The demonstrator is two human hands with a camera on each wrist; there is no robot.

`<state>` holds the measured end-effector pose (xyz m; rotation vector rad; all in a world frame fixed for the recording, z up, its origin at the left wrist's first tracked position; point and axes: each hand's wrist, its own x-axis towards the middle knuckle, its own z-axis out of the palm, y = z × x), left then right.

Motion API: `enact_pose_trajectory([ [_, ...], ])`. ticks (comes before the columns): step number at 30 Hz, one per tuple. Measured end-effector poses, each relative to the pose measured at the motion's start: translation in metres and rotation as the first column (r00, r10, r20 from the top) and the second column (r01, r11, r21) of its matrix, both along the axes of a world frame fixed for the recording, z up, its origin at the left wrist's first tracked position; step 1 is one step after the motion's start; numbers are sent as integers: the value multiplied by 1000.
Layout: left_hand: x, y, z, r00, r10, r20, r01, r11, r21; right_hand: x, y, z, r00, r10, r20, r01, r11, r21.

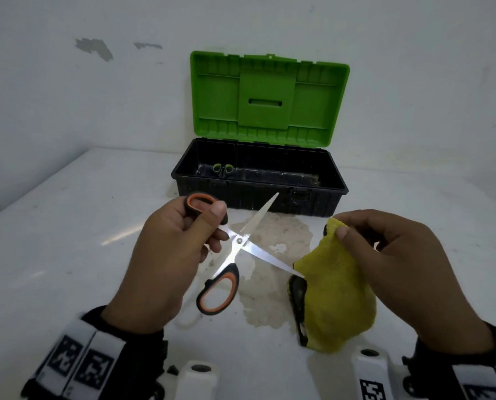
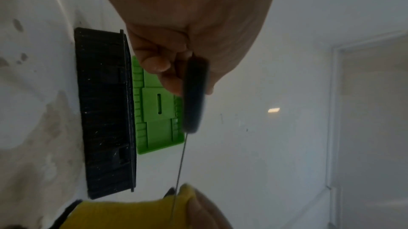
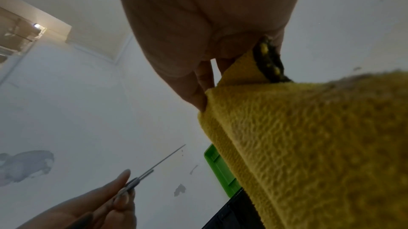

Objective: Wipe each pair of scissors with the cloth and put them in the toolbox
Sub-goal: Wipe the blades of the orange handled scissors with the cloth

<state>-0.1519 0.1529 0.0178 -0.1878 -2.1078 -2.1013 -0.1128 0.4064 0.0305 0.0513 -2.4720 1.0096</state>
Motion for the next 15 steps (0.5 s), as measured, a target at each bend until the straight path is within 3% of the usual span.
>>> enact_pose_trajectory([
  [4,4,12,-4,999,3,32,-2,1000,-29,1,-15,2,992,121,-28,-118,990,71],
  [8,12,20,-5,990,-78,115,73,996,53,4,-32,2,955,283,-91,-256,938,233],
  [12,16,25,-2,972,-136,193,111,985,132,5,-46,-4,924,355,-141,-266,863,430],
  [15,15,26,-4,986,-63,155,52,996,76,6,-57,-5,918,355,-175,-214,817,535],
])
